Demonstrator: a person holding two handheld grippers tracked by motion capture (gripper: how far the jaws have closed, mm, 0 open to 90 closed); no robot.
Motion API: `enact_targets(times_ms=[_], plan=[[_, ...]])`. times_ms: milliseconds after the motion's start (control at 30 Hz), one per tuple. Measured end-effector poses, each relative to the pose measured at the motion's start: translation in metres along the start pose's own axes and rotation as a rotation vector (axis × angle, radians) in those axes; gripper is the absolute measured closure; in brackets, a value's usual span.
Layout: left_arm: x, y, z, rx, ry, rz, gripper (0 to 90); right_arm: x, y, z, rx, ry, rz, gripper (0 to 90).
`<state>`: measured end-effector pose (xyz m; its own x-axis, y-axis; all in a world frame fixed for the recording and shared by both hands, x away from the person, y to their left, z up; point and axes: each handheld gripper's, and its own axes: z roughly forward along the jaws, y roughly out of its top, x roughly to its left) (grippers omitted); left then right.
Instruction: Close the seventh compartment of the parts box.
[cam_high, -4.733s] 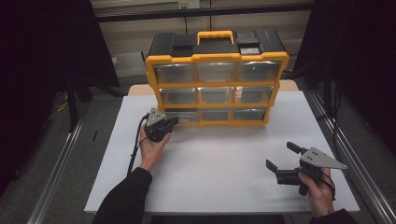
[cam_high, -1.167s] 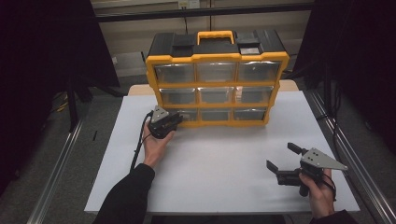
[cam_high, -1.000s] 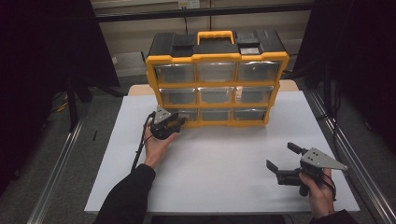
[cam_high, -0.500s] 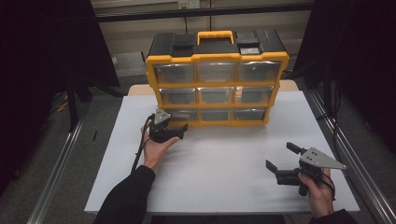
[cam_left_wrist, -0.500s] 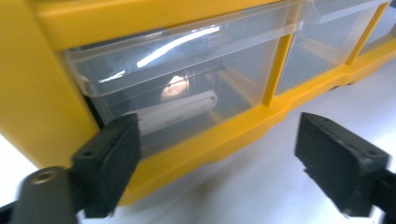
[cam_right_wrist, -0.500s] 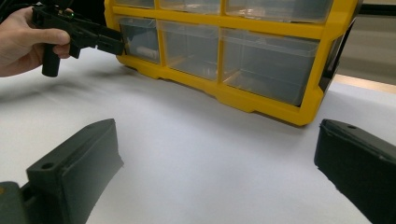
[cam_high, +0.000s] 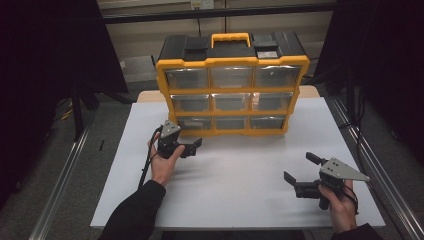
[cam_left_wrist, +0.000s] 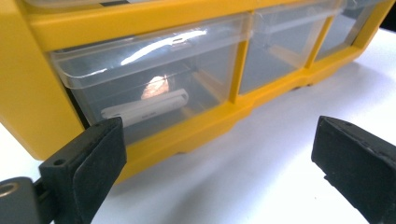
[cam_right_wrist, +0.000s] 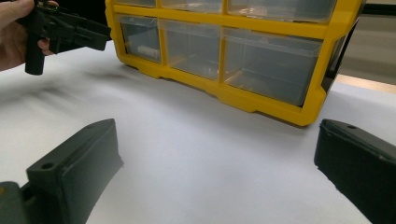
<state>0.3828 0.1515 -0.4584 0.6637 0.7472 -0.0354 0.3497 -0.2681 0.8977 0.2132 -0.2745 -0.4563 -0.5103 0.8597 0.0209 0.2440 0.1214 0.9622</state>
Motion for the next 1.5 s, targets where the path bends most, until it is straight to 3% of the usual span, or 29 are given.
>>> enact_targets(times_ms=[133,367,400,467,700,767,867,933,967,1267,1500], plan=[[-0.004,-0.003,-0.004,0.000,0.004,0.011,3.4,0.000,0.000,0.000,0.001,-0.001,0.001,0.0],[-0.006,-0.006,-0.017,-0.043,0.001,0.032,3.7,0.000,0.000,0.000,-0.001,0.000,0.001,0.0],[-0.008,-0.007,-0.018,-0.063,-0.002,-0.003,4.2,0.000,0.000,0.000,-0.002,0.001,0.000,0.0],[-0.009,-0.008,-0.022,-0.078,-0.022,-0.019,4.9,0.000,0.000,0.000,0.000,0.001,0.001,0.0],[-0.019,-0.010,-0.034,-0.122,-0.013,-0.003,4.8,0.000,0.000,0.000,-0.001,0.003,-0.001,0.0],[-0.021,-0.010,-0.037,-0.110,-0.018,0.011,4.0,0.000,0.000,0.000,-0.002,0.003,0.000,0.0],[-0.023,-0.011,-0.041,-0.129,-0.027,0.009,3.8,0.000,0.000,0.000,-0.002,0.000,-0.001,0.0],[-0.021,-0.011,-0.045,-0.122,-0.015,0.037,3.8,0.000,0.000,0.000,-0.001,0.004,-0.001,0.0],[-0.022,-0.012,-0.045,-0.128,-0.024,0.017,3.8,0.000,0.000,0.000,-0.001,0.005,-0.001,0.0],[-0.021,-0.022,-0.058,-0.100,-0.010,-0.005,3.9,0.000,0.000,-0.001,-0.001,0.004,-0.001,0.0],[-0.024,-0.024,-0.068,-0.110,-0.011,0.024,3.8,0.000,0.000,-0.001,-0.003,0.002,-0.001,0.0]])
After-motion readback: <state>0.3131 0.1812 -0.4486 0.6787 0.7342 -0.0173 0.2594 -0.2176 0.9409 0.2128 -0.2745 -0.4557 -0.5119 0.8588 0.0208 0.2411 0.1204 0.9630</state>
